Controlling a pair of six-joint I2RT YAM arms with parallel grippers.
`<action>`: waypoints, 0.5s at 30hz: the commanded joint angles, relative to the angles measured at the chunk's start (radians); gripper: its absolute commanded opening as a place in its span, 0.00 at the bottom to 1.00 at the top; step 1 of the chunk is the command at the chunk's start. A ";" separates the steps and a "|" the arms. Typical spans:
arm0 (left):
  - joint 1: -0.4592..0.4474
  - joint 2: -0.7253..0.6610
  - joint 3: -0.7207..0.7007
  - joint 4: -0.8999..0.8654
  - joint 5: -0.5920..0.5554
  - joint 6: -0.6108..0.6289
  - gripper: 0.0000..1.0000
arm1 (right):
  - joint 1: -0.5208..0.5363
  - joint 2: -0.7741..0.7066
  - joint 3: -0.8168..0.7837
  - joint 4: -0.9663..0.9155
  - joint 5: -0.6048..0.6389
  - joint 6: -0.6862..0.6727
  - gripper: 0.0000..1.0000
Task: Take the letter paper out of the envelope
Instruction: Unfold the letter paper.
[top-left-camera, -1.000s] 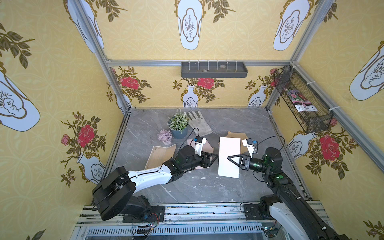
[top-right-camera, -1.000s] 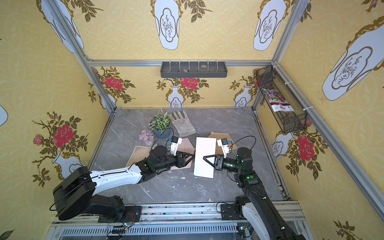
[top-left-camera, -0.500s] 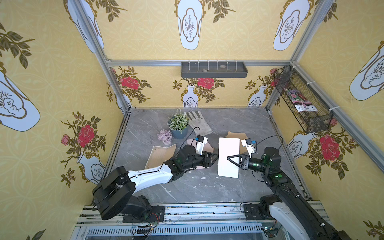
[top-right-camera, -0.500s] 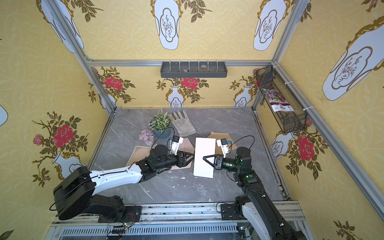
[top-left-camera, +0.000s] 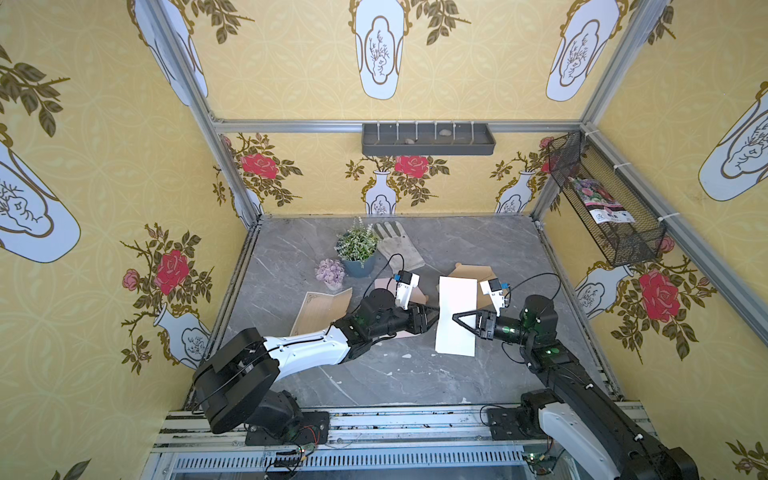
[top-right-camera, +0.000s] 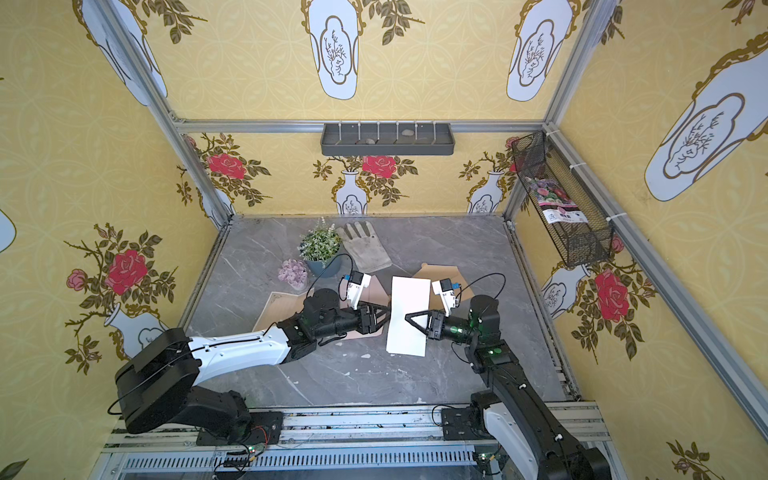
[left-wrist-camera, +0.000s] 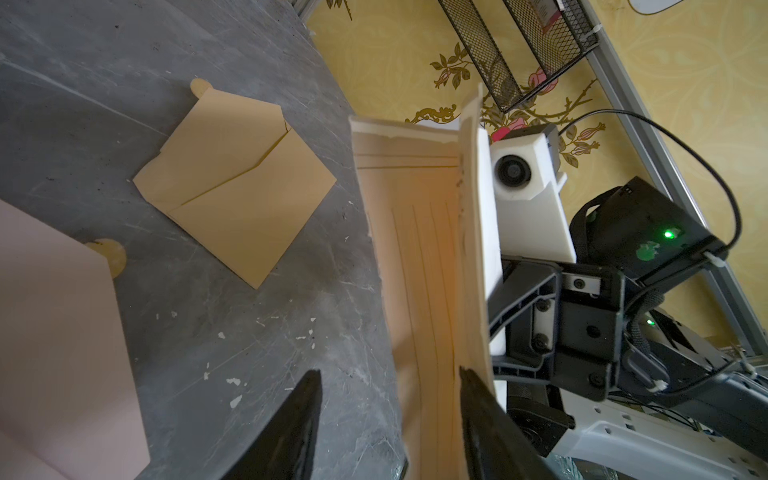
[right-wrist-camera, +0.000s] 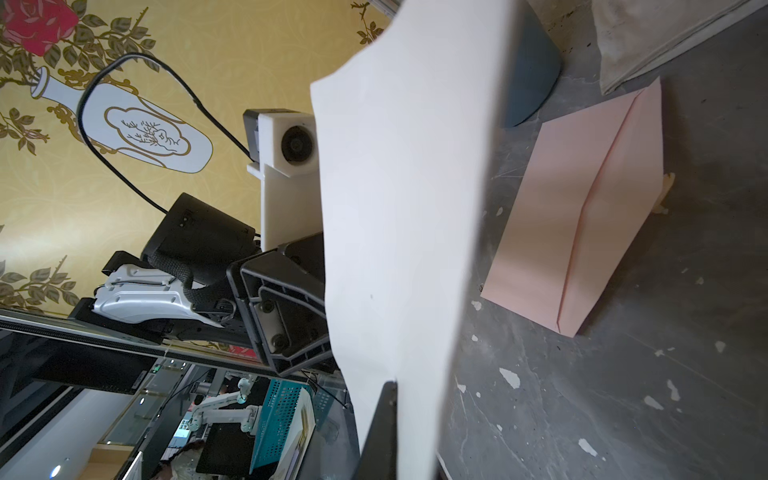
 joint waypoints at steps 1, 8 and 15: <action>-0.003 0.024 0.004 0.072 0.029 -0.015 0.55 | 0.008 0.002 -0.003 0.120 -0.024 0.038 0.00; -0.002 0.031 -0.011 0.116 0.032 -0.037 0.55 | 0.010 -0.023 -0.001 0.121 -0.024 0.049 0.00; -0.004 0.052 -0.001 0.170 0.064 -0.066 0.48 | 0.034 0.024 -0.036 0.217 -0.020 0.087 0.02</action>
